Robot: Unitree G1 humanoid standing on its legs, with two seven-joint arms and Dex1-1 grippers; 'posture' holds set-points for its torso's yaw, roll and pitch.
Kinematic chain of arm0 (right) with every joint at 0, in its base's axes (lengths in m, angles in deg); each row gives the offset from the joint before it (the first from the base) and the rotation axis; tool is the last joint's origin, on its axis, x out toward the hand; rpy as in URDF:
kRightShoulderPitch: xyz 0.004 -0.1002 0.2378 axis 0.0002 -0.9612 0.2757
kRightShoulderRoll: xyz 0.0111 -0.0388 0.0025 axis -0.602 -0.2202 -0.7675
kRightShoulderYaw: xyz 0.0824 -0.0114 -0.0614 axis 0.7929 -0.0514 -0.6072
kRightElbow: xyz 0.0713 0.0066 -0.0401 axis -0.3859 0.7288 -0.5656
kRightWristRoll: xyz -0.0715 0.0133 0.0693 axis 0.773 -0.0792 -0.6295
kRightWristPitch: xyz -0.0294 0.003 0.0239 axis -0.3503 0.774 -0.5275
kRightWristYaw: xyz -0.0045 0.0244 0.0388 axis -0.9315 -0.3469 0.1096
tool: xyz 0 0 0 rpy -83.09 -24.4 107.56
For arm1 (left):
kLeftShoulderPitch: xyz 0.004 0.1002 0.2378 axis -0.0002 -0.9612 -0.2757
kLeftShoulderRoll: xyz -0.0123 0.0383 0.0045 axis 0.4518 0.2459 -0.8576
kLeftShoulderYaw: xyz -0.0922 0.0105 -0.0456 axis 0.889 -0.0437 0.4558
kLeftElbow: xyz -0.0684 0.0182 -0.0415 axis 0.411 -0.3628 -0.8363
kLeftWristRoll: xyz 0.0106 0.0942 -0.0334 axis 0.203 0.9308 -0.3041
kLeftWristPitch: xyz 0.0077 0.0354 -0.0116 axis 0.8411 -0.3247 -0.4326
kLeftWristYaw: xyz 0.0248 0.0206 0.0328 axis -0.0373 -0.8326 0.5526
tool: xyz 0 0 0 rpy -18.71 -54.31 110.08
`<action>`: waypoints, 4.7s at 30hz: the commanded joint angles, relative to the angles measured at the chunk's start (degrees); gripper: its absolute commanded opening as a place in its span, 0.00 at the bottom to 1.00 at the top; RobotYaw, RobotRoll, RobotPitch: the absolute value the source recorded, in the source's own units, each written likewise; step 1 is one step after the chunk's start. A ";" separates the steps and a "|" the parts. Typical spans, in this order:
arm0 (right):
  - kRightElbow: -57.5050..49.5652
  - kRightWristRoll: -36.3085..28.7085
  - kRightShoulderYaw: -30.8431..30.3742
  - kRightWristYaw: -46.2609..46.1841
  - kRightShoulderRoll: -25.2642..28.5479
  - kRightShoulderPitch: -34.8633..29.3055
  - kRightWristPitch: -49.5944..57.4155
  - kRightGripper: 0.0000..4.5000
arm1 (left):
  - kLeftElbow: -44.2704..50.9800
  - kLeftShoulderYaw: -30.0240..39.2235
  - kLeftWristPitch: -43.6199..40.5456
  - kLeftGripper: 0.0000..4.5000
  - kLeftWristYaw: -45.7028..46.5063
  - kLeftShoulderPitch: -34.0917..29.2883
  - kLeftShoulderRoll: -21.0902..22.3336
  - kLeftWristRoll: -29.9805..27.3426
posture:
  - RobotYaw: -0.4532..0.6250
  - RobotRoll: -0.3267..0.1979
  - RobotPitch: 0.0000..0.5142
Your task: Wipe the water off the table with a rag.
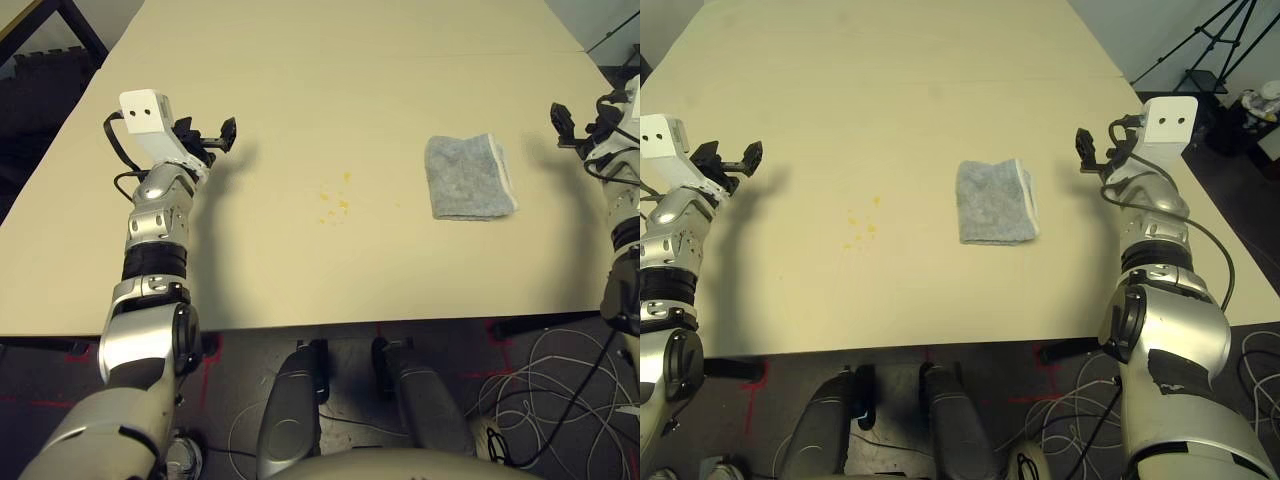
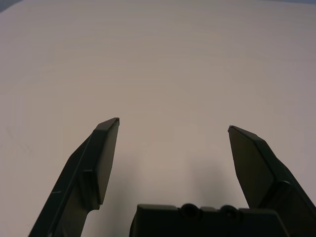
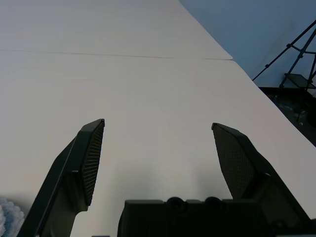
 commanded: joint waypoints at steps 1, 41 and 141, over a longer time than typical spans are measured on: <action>0.96 0.08 0.34 -0.10 -0.26 0.69 -0.43 0.99 | -2.85 1.67 0.56 1.00 1.67 -1.18 1.01 -0.12 | 0.42 0.62 0.54; -3.78 4.73 -22.37 49.11 12.89 6.93 69.22 0.99 | 31.09 -19.77 -43.16 1.00 -63.43 4.43 27.74 -9.42 | 0.43 0.62 0.57; -51.04 -16.63 -12.26 -1.05 -35.94 -0.90 94.11 0.00 | 32.94 -20.91 -41.80 1.00 -58.56 3.18 23.38 -11.06 | 0.42 0.62 0.57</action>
